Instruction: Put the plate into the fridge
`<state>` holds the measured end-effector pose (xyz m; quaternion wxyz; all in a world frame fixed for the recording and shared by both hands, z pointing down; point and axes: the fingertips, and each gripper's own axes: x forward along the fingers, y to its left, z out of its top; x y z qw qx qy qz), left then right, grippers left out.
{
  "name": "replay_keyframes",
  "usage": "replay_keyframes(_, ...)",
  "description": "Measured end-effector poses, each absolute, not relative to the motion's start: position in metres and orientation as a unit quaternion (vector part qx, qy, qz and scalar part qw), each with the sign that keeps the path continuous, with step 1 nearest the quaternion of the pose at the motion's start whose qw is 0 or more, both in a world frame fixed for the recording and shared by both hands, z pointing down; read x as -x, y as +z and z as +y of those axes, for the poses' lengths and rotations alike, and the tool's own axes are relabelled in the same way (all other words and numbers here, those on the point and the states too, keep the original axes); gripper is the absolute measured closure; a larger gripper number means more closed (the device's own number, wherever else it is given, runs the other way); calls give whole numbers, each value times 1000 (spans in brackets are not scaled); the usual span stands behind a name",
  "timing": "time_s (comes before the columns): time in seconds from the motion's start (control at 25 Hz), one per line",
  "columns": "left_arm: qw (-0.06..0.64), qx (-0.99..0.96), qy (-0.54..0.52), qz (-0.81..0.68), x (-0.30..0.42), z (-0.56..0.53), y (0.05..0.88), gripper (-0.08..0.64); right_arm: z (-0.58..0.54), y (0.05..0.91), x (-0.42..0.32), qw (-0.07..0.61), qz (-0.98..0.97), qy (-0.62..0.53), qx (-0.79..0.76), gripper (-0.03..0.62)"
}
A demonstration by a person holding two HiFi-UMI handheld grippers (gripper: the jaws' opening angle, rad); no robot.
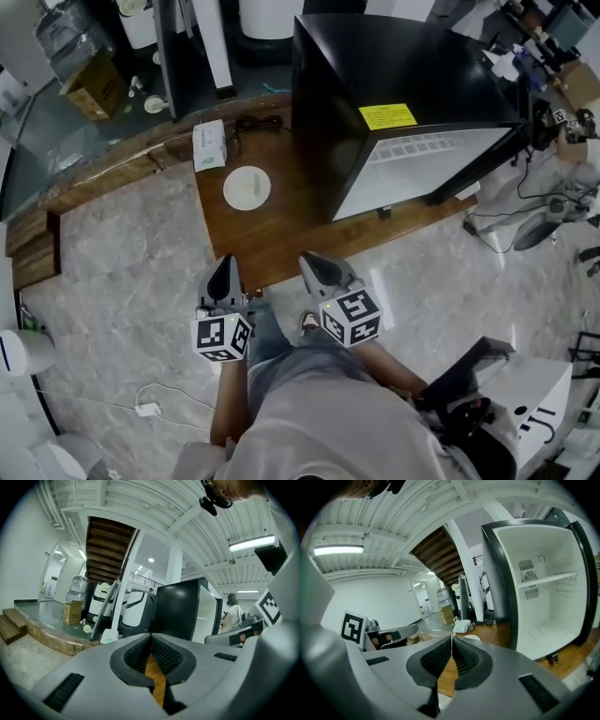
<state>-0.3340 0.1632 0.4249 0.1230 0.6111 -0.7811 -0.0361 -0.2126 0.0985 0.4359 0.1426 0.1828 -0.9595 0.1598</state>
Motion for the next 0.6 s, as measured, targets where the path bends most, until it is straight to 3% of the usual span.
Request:
replay_keyframes(0.36,135,-648,68,-746,539,37,480,540,24,475,373,155,-933,241,-219,574)
replay_keyframes(0.6,234,-700,140,-660,625,-43,569,540,-28,524,457,184,-905,284,-260,572)
